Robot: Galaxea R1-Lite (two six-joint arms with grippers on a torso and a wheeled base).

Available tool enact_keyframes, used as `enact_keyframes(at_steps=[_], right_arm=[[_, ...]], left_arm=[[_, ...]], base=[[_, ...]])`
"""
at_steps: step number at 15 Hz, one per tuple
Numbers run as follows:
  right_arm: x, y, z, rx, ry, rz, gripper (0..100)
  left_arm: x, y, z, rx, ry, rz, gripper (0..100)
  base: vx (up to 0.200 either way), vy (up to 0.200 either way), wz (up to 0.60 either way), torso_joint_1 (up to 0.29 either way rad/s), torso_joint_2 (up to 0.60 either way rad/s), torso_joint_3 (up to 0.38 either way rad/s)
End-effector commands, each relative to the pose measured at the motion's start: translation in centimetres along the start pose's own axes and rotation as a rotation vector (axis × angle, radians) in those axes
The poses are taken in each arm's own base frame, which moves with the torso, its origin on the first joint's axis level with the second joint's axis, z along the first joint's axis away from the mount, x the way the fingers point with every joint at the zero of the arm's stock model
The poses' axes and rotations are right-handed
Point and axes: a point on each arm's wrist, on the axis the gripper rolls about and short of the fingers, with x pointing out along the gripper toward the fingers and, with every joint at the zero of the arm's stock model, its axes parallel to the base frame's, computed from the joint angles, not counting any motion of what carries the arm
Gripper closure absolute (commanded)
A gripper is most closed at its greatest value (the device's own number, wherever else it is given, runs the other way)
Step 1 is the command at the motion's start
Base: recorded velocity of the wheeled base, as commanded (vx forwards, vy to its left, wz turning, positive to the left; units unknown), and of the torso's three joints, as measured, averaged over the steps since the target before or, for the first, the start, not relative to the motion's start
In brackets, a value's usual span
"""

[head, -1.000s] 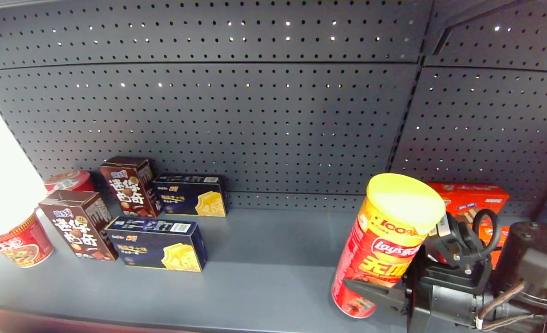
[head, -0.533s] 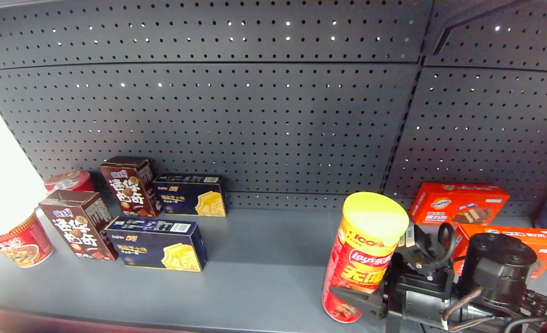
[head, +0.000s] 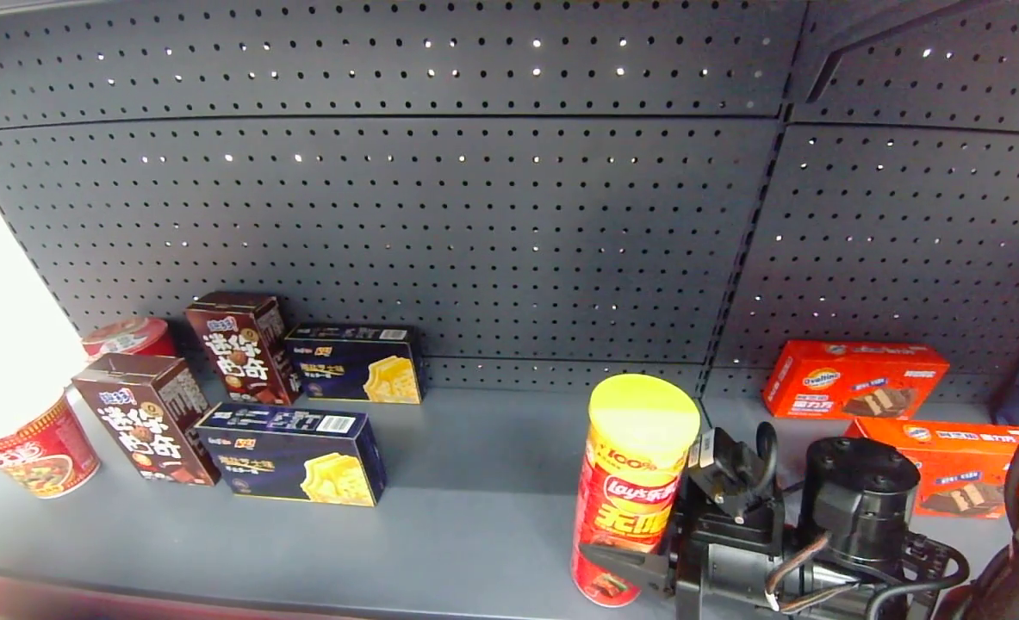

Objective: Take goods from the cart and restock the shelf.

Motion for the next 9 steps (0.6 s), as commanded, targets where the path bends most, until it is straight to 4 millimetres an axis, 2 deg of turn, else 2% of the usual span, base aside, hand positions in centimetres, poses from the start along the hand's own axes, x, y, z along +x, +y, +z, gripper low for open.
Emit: enact_keyframes(at_steps=[1,4,6,9], right_arm=[[0.1,0.1,-0.3,0.003,0.007,0.003,0],[-0.5,0.2,-0.1,0.001,0.004,-0.028,0],[-1.6,0.7,0.2,0.000,-0.001,-0.036,0],[-5.1,2.5,1.8,-0.025,-0.055,-0.046,0]], left_arm=[[0.0,0.0,0.0,-0.001,-0.001,0.000,100],[0.0,0.0,-0.1,0.000,0.000,0.000,100],[0.0,0.0,0.0,0.001,-0.003,-0.002,100],[-0.2,0.0,0.5,0.007,-0.021,-0.004,100]], base=[[0.000,0.000,0.00,0.000,0.00,0.000],[0.000,0.000,0.00,0.000,0.00,0.000],[0.000,0.000,0.00,0.000,0.00,0.000],[0.000,0.000,0.00,0.000,0.00,0.000]])
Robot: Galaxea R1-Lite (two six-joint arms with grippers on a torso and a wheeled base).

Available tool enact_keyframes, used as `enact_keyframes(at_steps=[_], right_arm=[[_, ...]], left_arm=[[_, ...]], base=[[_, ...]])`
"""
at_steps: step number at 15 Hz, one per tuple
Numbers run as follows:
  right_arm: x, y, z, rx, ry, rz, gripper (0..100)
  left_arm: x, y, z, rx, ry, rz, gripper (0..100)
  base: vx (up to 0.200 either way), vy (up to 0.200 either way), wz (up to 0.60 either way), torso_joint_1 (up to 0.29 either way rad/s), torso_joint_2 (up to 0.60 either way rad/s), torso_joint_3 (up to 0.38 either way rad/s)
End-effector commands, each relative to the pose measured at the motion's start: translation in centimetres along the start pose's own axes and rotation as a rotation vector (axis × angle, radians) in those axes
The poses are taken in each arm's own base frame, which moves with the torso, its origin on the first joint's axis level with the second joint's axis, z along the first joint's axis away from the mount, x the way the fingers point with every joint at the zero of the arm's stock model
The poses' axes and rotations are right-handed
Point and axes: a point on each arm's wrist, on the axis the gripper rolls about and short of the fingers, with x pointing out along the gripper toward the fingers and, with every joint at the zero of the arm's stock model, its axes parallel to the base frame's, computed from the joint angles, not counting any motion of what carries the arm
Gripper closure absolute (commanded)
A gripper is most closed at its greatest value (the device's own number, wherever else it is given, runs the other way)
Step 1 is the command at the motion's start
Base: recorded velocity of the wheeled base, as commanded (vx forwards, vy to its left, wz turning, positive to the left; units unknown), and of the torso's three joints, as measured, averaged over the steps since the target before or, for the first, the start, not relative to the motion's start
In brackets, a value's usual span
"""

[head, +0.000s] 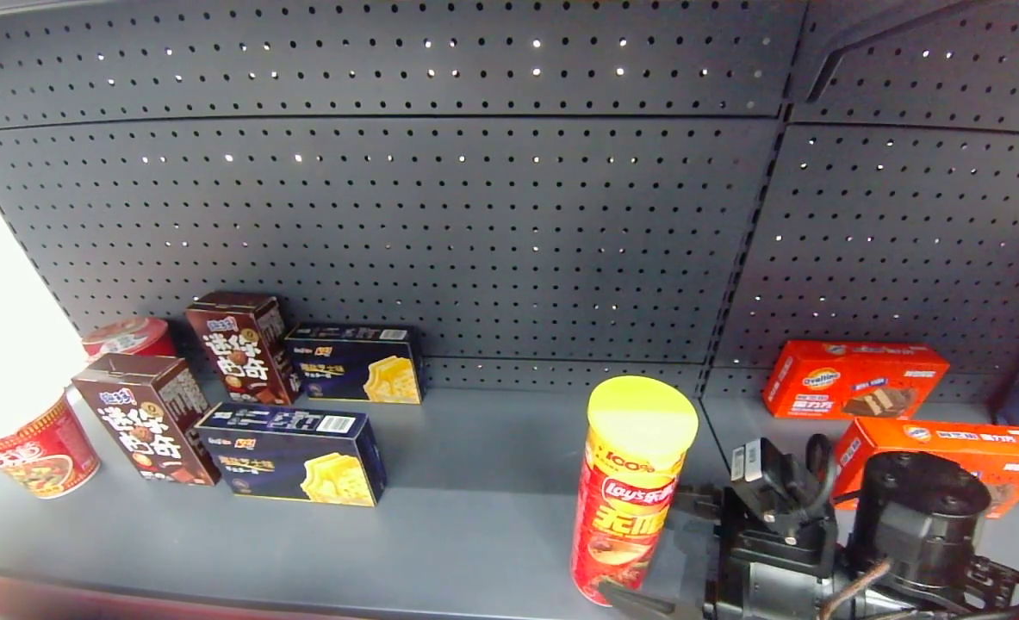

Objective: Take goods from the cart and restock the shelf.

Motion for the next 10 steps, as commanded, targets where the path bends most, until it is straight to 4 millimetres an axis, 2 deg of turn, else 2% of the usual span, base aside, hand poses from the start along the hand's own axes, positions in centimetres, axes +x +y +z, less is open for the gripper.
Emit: enact_keyframes(at_steps=[1,2,3,7,8,9,10], right_arm=[[-3.9,1.1,1.9,-0.039,-0.083,-0.040,0],[-4.8,1.3,2.2,-0.046,-0.099,-0.056,0],[-7.2,2.1,2.9,-0.072,-0.148,-0.083,0],[-11.8,4.8,4.6,-0.104,-0.205,-0.096,0],[-13.7,5.8,4.8,-0.087,-0.177,-0.120,0],[-13.7,5.8,4.8,-0.087,-0.177,-0.120,0],[-16.3,7.2,4.2,-0.021,-0.056,-0.191,0]], left_arm=[[-0.2,0.0,0.5,0.004,-0.019,0.001,100],[-0.2,0.0,0.7,0.006,-0.027,0.001,100],[-0.4,-0.1,1.2,0.009,-0.040,0.000,100],[-0.7,-0.1,2.1,0.016,-0.067,-0.005,100],[-1.1,-0.1,4.1,0.024,-0.099,-0.011,100],[-1.1,-0.1,4.1,0.024,-0.099,-0.011,100],[-0.8,0.3,7.1,0.028,-0.100,-0.050,100]], base=[[0.000,0.000,0.00,0.000,0.00,0.000],[0.000,0.000,0.00,0.000,0.00,0.000],[0.000,0.000,0.00,0.000,0.00,0.000],[0.000,0.000,0.00,0.000,0.00,0.000],[0.000,0.000,0.00,0.000,0.00,0.000],[0.000,0.000,0.00,0.000,0.00,0.000],[0.000,0.000,0.00,0.000,0.00,0.000]])
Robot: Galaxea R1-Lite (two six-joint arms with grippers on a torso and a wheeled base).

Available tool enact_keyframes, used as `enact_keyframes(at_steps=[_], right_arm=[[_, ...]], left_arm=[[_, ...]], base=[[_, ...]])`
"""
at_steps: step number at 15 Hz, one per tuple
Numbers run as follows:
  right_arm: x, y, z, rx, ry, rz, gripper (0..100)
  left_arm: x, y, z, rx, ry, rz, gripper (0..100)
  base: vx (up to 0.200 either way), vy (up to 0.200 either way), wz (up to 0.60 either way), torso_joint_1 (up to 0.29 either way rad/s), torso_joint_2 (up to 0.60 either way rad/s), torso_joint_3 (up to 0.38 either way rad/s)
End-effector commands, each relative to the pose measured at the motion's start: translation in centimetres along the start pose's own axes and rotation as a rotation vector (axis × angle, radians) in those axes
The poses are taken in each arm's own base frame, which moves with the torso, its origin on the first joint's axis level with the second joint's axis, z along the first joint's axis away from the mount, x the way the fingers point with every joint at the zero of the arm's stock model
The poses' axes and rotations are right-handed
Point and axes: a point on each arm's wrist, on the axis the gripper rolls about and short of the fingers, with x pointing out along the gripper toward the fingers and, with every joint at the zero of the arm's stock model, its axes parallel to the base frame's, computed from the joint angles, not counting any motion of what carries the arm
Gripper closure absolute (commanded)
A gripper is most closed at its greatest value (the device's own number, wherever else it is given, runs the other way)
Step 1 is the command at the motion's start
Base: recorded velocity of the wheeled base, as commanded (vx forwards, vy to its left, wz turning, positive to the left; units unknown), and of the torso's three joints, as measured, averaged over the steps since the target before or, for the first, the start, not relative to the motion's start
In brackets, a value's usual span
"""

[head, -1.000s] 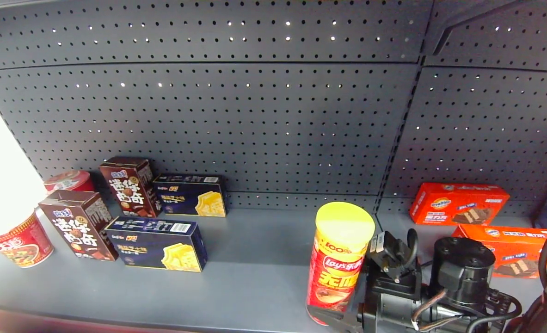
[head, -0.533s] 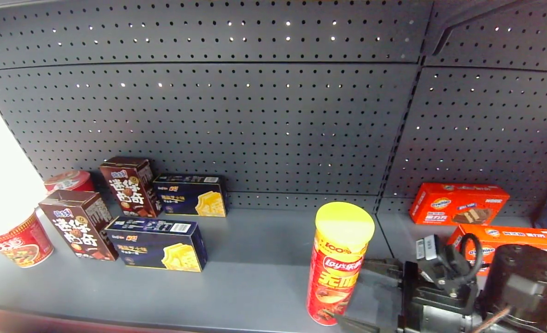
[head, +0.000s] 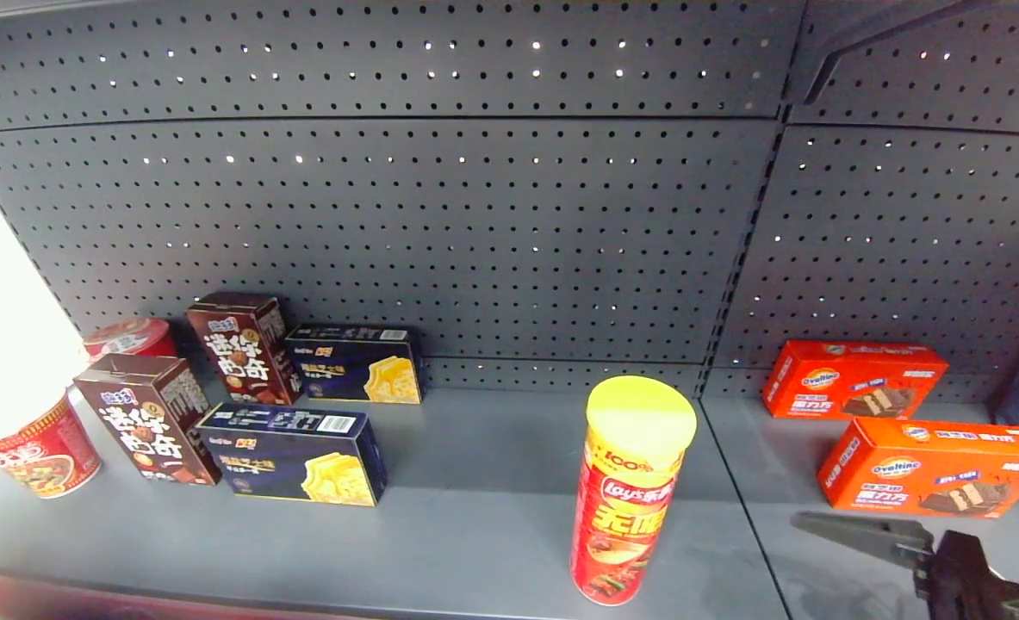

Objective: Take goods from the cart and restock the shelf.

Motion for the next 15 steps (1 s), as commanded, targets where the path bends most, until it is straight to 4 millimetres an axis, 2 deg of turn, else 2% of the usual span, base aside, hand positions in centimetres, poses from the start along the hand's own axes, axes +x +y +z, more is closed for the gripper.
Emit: enact_keyframes(at_steps=[1,2,3,4,5,6,8,11,13,15], right_arm=[[-6.4,2.6,1.1,-0.002,0.006,-0.144,0],[-6.4,2.6,1.1,-0.002,0.006,-0.144,0],[-8.2,3.3,1.1,0.032,0.126,-0.287,0],[-8.4,3.4,1.3,0.031,0.126,-0.292,0],[-8.4,3.3,1.4,0.028,0.113,-0.302,0],[-8.3,3.3,1.3,0.029,0.116,-0.303,0],[-8.2,3.2,1.2,0.037,0.119,-0.308,0],[-8.1,3.2,0.8,0.064,0.130,-0.308,0],[-8.1,3.2,0.8,0.068,0.134,-0.308,0],[-7.8,3.0,0.7,0.073,0.144,-0.305,0]], left_arm=[[1.1,0.6,4.2,-0.002,0.008,-0.088,100],[1.1,0.6,4.2,-0.002,0.008,-0.088,100],[3.0,1.0,6.7,-0.013,0.048,-0.173,100],[4.4,1.2,7.6,-0.028,0.087,-0.230,100],[6.6,1.5,8.2,-0.059,0.153,-0.321,100],[7.6,1.7,8.5,-0.072,0.174,-0.362,100],[11.9,2.5,10.0,-0.099,0.225,-0.396,100],[18.4,3.3,10.7,-0.113,0.259,-0.445,100],[21.7,2.7,10.4,-0.122,0.287,-0.511,100],[25.3,1.2,9.6,-0.132,0.346,-0.590,100]], base=[[0.000,0.000,0.00,0.000,0.00,0.000],[0.000,0.000,0.00,0.000,0.00,0.000],[0.000,0.000,0.00,0.000,0.00,0.000],[0.000,0.000,0.00,0.000,0.00,0.000],[0.000,0.000,0.00,0.000,0.00,0.000],[0.000,0.000,0.00,0.000,0.00,0.000],[0.000,0.000,0.00,0.000,0.00,0.000],[0.000,0.000,0.00,0.000,0.00,0.000],[0.000,0.000,0.00,0.000,0.00,0.000],[0.000,0.000,0.00,0.000,0.00,0.000]])
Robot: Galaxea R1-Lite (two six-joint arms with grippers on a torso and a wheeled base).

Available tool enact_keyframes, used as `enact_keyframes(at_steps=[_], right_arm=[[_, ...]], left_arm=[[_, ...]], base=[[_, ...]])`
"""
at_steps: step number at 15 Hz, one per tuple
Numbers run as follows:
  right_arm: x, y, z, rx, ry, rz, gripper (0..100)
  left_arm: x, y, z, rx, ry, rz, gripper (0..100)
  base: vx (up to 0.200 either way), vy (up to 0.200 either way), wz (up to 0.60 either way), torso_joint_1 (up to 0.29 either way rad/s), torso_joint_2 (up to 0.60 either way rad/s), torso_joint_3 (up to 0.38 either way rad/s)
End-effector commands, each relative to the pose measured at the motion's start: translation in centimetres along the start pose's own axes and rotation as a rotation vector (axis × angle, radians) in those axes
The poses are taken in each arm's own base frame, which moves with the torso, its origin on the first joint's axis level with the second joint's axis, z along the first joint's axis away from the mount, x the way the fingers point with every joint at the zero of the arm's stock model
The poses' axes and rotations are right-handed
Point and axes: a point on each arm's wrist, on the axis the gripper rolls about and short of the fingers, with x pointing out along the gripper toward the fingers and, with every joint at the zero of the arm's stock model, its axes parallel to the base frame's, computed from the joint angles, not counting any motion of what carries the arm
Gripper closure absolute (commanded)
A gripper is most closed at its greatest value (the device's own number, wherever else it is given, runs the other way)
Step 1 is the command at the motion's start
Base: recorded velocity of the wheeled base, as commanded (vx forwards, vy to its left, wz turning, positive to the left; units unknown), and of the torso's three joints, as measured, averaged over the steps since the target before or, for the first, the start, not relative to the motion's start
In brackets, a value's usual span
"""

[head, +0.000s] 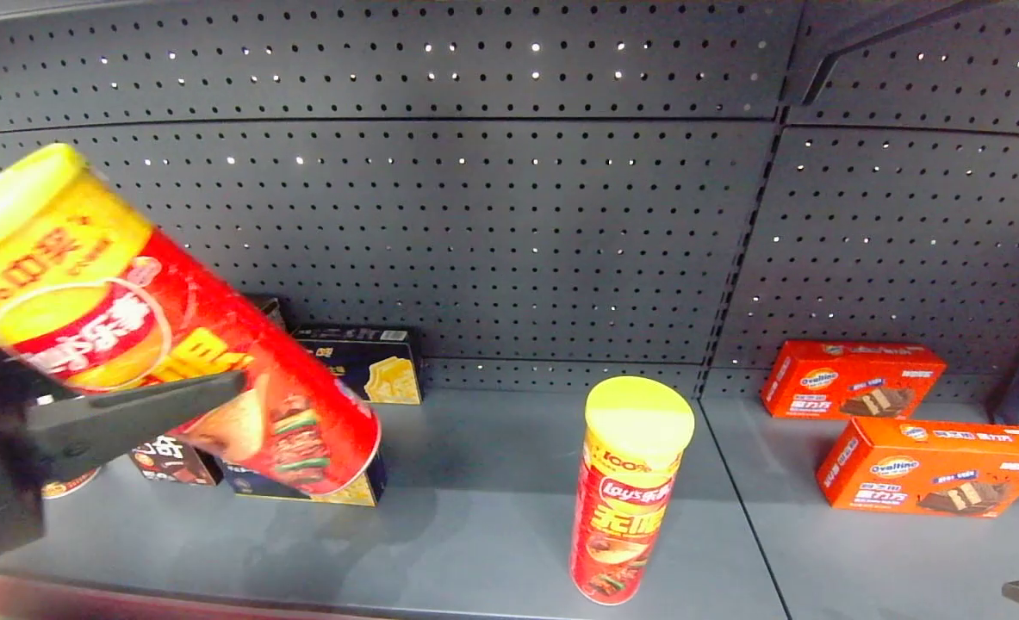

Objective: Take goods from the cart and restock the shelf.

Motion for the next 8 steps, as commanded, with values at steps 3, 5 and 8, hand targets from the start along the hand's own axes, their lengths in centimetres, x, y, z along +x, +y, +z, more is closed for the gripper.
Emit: enact_keyframes(at_steps=[3,5,8], right_arm=[[1.1,-0.2,0.0,0.011,-0.003,0.000,0],[1.3,-0.2,0.1,0.012,0.006,0.003,0],[1.7,-0.3,0.4,0.013,0.021,0.010,0]], left_arm=[[10.9,2.5,-0.5,-0.050,0.149,-0.155,100],[13.5,3.1,-0.5,-0.023,0.147,-0.176,100],[17.8,4.7,-2.1,-0.011,0.202,-0.206,100]], base=[[0.000,0.000,0.00,0.000,0.00,0.000],[0.000,0.000,0.00,0.000,0.00,0.000],[0.000,0.000,0.00,0.000,0.00,0.000]])
